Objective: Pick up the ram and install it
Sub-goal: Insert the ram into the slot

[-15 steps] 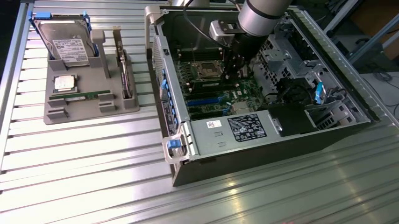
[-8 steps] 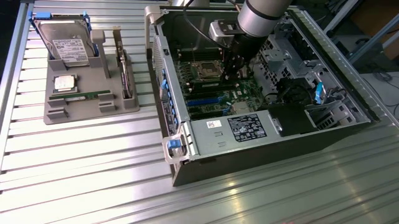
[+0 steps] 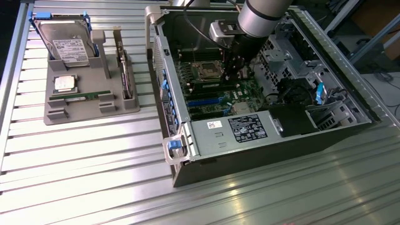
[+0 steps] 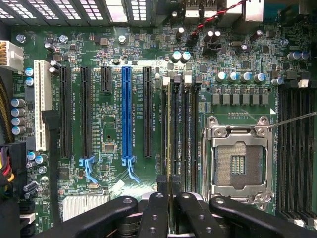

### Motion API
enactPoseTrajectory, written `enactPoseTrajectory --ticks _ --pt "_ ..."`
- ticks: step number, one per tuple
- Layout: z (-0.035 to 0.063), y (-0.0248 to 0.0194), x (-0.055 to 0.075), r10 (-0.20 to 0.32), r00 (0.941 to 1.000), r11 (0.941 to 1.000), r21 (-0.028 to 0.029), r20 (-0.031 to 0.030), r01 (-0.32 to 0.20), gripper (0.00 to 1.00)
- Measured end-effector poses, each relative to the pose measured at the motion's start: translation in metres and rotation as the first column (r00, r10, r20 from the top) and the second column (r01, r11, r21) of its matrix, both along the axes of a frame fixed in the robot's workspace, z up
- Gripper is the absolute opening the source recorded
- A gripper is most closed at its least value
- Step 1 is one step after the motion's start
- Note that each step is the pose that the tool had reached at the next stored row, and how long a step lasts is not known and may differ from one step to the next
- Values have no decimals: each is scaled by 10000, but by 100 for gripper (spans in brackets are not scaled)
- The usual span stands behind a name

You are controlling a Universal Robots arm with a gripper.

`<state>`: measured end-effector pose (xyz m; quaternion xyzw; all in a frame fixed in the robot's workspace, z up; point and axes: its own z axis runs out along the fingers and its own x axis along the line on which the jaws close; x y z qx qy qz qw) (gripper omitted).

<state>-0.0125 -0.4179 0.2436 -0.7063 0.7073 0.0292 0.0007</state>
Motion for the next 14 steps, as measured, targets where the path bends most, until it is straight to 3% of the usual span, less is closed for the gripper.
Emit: enactPoseTrajectory --ticks 14 --pt "-18 4 -4 1 10000 10000 0 0 -1 13"
